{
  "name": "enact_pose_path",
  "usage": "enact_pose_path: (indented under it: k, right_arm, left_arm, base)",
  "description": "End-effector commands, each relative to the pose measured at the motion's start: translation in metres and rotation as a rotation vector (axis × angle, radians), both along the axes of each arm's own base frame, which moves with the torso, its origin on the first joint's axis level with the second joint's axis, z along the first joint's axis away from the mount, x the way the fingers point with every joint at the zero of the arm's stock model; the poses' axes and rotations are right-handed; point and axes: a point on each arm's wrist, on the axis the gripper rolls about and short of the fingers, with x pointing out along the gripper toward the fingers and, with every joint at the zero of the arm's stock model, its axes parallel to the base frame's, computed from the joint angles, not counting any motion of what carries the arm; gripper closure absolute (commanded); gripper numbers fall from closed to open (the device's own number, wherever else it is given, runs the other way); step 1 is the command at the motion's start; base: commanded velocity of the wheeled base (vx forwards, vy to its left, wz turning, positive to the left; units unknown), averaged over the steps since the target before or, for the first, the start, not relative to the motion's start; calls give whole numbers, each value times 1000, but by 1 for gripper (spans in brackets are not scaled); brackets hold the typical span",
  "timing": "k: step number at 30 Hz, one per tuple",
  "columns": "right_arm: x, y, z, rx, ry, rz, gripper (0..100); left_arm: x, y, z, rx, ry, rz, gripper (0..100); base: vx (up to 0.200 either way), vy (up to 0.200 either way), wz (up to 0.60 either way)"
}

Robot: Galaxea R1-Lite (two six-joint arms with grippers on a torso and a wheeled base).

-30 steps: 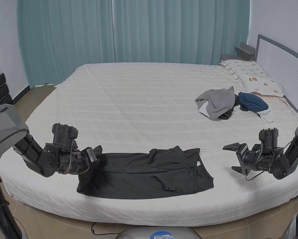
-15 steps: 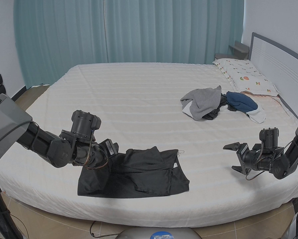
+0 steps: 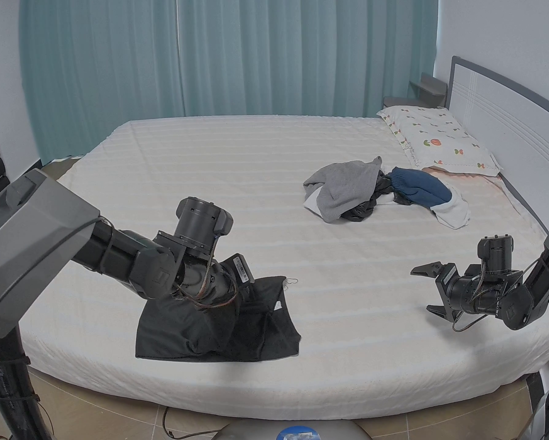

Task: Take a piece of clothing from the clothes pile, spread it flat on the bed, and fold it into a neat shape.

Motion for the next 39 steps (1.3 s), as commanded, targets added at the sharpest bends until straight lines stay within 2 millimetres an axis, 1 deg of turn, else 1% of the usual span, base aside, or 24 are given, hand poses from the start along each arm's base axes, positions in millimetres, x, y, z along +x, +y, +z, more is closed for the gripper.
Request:
enact_pose_path:
  k: [1,4,5,8,9,17,18,19,21,23,26,27,29,33,34,35,36,39]
  right_arm:
    - [0,0,-2,-1,5,0,0]
    - [0,0,-1,0,4,0,0]
    - [0,0,-1,0,2,0,0]
    - [0,1,-2,0,5,3,0]
    - [0,1,-2,0,5,3,0]
    - [-1,3,-3,-2,11,10,0]
    - [-1,3,-4,-8,11,16,0]
    - [-2,3,-4,-10,12,15,0]
    - [-2,3,-4,-13,12,18,0]
    - [-2,4,-4,-15,12,22,0]
    - [-2,10,-4,-17,7,43,0]
    - [-1,13,-3,-19,1,56,0]
    - [-2,20,-3,-19,1,77,0]
    - [-4,42,-4,-28,5,148,0]
    - [-3,48,-5,-36,5,164,0]
    - [-3,49,-5,-38,6,168,0]
    - [-1,62,-6,-63,14,207,0]
    - [6,81,-1,-130,22,212,0]
  left_arm:
    - [7,-9,-16,11,22,-9,100]
    - [8,-12,-18,5,26,-8,100]
    - [10,-17,-21,-12,30,9,100]
    - [13,-19,-24,-22,39,35,100]
    - [13,-20,-25,-23,44,37,0]
    - [12,-19,-18,-49,41,61,0]
    - [8,-17,-3,-75,23,75,0]
    - [8,-15,-2,-76,22,79,0]
    - [3,-2,8,-85,12,103,0]
    - [0,17,15,-89,11,143,0]
    - [-7,43,16,-94,27,189,0]
    - [-9,54,14,-96,34,215,0]
    - [-10,71,7,-108,48,247,0]
    - [-12,103,-4,-235,88,316,0]
    - [-13,110,-8,-256,93,319,0]
    - [-13,111,-9,-259,94,318,0]
    - [-13,125,-17,-295,86,329,0]
    - [-10,136,-25,-314,60,354,0]
  base:
    - [0,0,0]
    - [0,0,0]
    - [0,0,0]
    - [0,0,0]
    - [0,0,0]
    - [0,0,0]
    - [0,0,0]
    - [0,0,0]
    - [0,0,0]
    - [0,0,0]
    - [0,0,0]
    - [0,0,0]
    - [0,0,0]
    - [0,0,0]
    - [0,200,0]
    - [0,200,0]
    - [0,200,0]
    - [0,200,0]
